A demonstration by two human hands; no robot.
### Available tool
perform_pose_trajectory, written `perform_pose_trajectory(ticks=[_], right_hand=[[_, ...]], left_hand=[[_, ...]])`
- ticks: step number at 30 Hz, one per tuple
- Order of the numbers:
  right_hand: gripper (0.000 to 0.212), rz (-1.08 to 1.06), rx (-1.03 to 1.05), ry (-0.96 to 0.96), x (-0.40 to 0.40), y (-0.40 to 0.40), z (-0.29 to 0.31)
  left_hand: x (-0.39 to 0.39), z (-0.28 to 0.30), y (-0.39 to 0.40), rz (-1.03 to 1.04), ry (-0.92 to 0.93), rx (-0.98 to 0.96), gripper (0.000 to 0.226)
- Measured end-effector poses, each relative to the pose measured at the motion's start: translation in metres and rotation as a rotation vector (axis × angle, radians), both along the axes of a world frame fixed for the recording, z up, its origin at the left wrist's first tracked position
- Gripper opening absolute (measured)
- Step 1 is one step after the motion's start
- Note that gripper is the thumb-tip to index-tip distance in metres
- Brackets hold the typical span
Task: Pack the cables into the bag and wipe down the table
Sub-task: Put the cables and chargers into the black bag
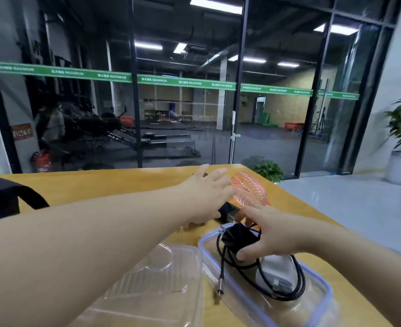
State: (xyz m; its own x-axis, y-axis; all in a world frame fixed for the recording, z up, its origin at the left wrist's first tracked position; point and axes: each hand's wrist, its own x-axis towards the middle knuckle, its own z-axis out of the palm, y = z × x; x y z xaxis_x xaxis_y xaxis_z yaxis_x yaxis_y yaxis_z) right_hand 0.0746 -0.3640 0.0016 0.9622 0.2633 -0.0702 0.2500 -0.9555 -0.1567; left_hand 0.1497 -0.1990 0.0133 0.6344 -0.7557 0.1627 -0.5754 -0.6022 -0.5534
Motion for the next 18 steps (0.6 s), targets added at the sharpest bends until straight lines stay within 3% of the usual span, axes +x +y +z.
perform_pose_trajectory(ticks=[8, 12, 18], right_hand=[[0.067, -0.007, 0.091, 0.039, 0.015, -0.011, -0.005], [0.060, 0.008, 0.072, 0.049, 0.022, -0.013, -0.009], [0.048, 0.006, 0.075, 0.048, 0.026, -0.010, -0.014]], left_hand=[[0.026, 0.015, -0.047, 0.179, 0.338, 0.093, 0.058], [0.035, 0.014, -0.057, 0.210, 0.389, 0.166, 0.065], [0.046, 0.004, -0.070, 0.199, 0.417, 0.198, 0.057]])
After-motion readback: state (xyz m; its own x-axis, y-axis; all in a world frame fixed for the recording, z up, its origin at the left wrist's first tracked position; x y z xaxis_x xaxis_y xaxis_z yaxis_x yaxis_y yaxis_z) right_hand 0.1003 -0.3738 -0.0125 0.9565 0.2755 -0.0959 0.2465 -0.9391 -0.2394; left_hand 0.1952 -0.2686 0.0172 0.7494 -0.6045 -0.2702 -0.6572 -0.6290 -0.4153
